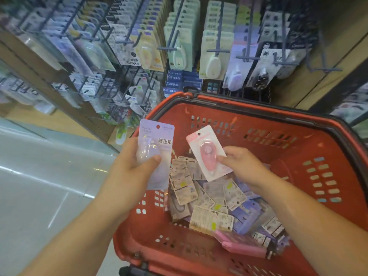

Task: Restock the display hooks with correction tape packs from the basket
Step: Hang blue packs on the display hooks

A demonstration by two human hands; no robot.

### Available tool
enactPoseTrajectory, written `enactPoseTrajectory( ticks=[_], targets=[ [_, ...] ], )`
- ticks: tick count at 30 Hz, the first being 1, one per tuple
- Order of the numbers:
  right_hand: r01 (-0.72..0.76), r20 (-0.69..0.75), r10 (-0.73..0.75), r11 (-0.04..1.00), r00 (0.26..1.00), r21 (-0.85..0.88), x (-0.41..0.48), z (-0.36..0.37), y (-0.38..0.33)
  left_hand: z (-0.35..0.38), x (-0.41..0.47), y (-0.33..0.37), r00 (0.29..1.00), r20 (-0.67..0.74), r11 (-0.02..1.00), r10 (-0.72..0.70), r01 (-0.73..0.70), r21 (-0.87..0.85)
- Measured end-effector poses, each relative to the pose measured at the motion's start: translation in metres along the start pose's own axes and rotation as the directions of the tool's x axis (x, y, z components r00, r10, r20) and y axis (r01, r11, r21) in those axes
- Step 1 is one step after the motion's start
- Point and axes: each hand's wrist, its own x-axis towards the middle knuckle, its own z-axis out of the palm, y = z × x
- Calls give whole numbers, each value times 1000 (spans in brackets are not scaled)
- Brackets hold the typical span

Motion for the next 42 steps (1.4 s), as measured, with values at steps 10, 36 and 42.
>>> enactPoseTrajectory(
  ticks=[10, 36, 42],
  targets=[
    [175, 22, -181, 972, 983, 156, -51, 45, -60, 35, -8, 20, 1000, -9, 970, 4, -6, -244],
    [-13, 65, 61, 823, 996, -567, 57, 109, 53, -58, -27, 16, 973, -229, 989, 25, -58, -136],
    [303, -11, -305, 948, 952, -98, -6, 69, -43, -31, -27, 22, 987, -156, 989, 27, -49, -143]
  ],
)
